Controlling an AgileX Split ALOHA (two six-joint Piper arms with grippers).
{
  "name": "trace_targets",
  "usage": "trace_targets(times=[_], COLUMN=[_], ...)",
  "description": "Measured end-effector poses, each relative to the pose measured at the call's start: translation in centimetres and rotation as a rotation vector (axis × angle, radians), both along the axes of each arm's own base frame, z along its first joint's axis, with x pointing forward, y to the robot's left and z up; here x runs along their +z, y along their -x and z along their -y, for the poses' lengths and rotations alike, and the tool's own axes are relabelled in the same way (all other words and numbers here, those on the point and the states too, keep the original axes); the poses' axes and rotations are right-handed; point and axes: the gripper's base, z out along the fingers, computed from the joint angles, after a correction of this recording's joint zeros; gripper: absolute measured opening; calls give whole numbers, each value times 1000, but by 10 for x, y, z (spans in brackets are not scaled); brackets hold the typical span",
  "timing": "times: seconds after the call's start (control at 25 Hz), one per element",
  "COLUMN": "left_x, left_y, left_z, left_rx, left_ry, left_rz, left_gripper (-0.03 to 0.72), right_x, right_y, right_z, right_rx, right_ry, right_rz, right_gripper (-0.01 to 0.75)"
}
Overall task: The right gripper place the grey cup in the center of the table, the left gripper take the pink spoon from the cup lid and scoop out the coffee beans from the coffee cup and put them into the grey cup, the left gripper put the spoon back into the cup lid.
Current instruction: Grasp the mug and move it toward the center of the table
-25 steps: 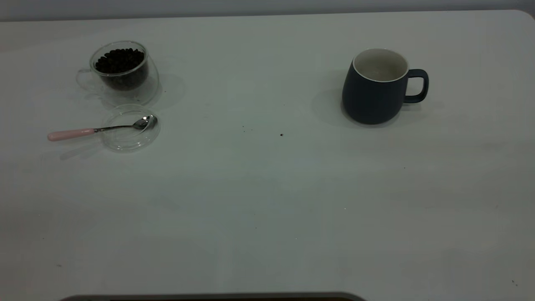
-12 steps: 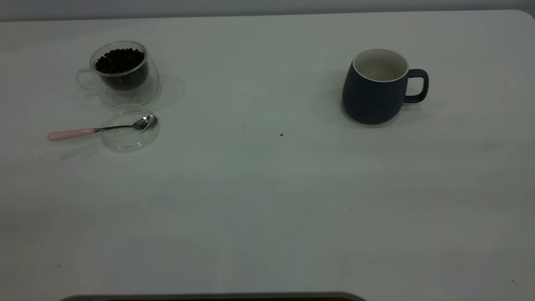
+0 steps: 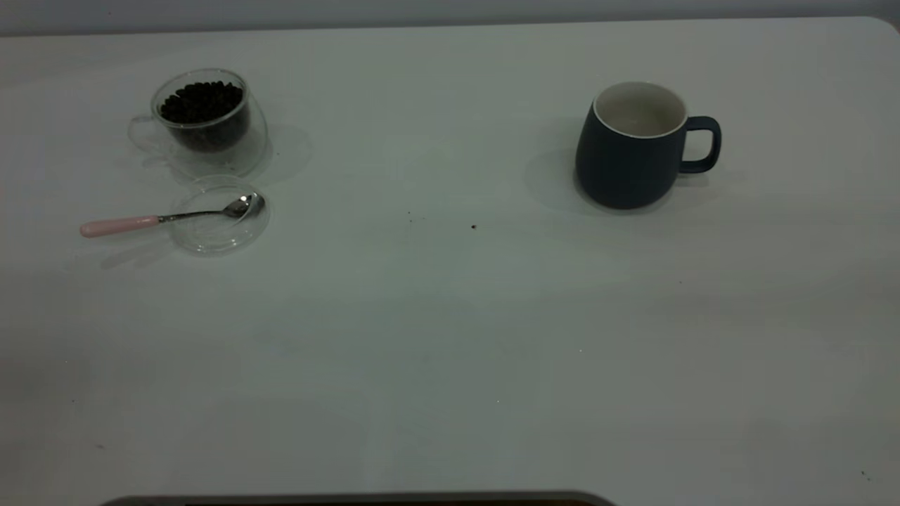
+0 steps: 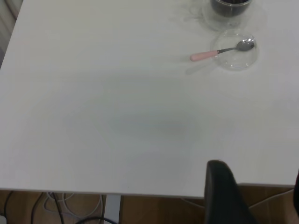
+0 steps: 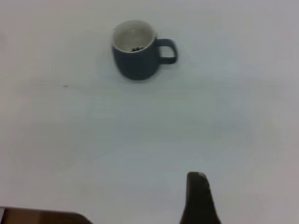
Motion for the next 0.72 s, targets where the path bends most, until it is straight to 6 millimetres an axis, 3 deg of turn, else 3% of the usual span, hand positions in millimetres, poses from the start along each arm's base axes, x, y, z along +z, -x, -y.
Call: trace_targets(times=[0.4,0.72], left_x=[0,0], left_y=[0,0], left_z=[0,0], left_rx=[-1,-1], left_ry=[-1,-1], left_rz=[0,0], left_gripper=[422,422], right_x=[-2,-32], right_y=[-132,-235], right_z=[-13,-21], right_rx=[225,287], right_ry=[222,303], right_rz=[-196,-174], right_gripper=[590,589])
